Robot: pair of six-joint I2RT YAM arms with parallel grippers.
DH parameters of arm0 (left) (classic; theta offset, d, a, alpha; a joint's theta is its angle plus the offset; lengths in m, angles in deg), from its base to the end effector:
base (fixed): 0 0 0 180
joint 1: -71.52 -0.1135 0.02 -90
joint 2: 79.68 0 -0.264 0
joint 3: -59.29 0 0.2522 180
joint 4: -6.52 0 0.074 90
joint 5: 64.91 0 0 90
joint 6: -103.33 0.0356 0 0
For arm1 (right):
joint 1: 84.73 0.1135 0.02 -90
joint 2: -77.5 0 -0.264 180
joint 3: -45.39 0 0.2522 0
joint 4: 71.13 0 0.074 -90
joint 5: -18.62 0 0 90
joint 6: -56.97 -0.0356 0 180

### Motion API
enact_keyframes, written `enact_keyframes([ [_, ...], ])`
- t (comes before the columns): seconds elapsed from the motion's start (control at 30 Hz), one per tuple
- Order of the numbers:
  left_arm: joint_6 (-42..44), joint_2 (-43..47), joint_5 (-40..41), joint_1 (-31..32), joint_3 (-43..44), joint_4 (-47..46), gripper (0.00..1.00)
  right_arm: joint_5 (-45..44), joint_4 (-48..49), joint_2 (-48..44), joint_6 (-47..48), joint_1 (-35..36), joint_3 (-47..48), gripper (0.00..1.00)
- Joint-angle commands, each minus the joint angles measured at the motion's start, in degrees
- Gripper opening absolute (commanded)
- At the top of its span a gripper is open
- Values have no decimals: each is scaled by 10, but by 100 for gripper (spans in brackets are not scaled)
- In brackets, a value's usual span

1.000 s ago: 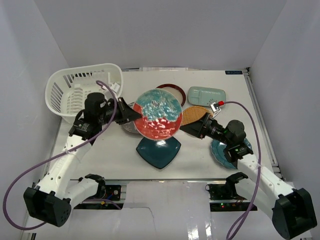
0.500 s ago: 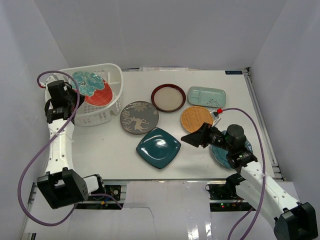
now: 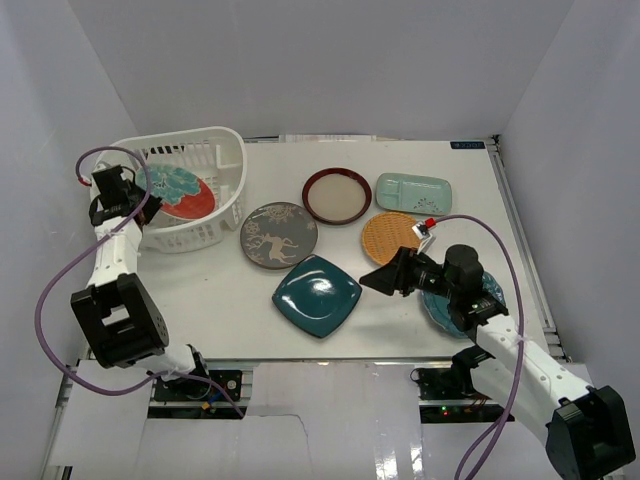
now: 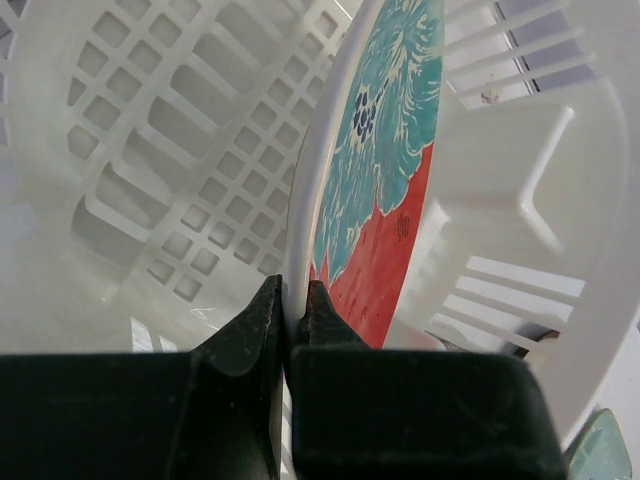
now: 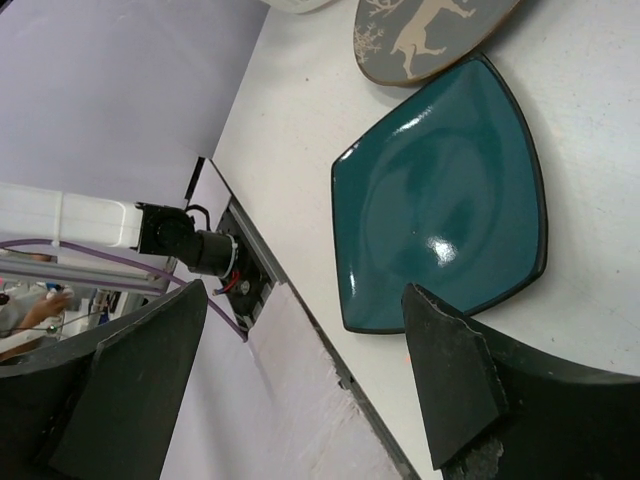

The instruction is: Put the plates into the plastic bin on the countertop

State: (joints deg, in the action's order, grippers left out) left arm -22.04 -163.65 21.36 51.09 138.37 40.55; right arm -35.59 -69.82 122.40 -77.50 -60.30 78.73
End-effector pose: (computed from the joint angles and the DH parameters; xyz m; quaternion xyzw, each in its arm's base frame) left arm 0.3089 0.1126 0.2857 -0.4096 0.8036 -0.0851 0.4234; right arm 0.1565 0.0939 0.2310 -0.0669 0.7535 0.5396 0.3697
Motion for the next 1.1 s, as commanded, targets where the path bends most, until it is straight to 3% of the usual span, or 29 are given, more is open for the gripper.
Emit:
enact_keyframes([
  [0.0, -32, 14, -62, -13, 12, -126, 0, 0, 29, 25, 15, -1, 13, 85],
  [0.1, -22, -8, -67, -14, 10, -131, 0, -9, 48, 54, 15, 0, 23, 84],
  [0.17, -21, -14, -66, -14, 1, -132, 8, -28, 62, 73, 12, 4, 29, 84],
  [0.2, -21, -14, -65, -14, -5, -134, 15, -34, 79, 95, 10, 6, 32, 84],
  [0.23, -22, -14, -63, -14, -9, -133, 32, -45, 88, 107, 4, 9, 41, 84],
  [0.3, -40, -7, -57, -14, -33, -138, 48, -63, 118, 147, -3, 20, 49, 80],
  [0.33, -55, -2, -59, -14, -44, -154, 63, -87, 129, 160, -11, 26, 56, 77],
  [0.5, -61, 20, -45, -14, -81, -151, 96, -147, 144, 268, -4, 58, 106, 65],
  [0.53, -60, 28, -37, -13, -88, -149, 98, -176, 148, 280, -4, 63, 112, 53],
  [0.63, -67, 72, -8, -9, -121, -159, 98, -232, 160, 333, 0, 81, 138, 30],
  [0.77, -45, 124, 27, 6, -134, -150, 98, -255, 158, 405, -1, 88, 194, 26],
  [0.8, -39, 133, 48, 9, -134, -143, 98, -259, 159, 430, -4, 90, 213, 28],
  [0.83, -37, 147, 68, 18, -135, -121, 98, -261, 158, 443, -4, 91, 223, 41],
  [0.93, -40, 148, 94, 22, -137, -87, 98, -263, 151, 490, -5, 98, 263, 63],
  [1.07, -32, 130, 95, 22, -137, -61, 98, -275, 139, 558, -9, 111, 313, 71],
])
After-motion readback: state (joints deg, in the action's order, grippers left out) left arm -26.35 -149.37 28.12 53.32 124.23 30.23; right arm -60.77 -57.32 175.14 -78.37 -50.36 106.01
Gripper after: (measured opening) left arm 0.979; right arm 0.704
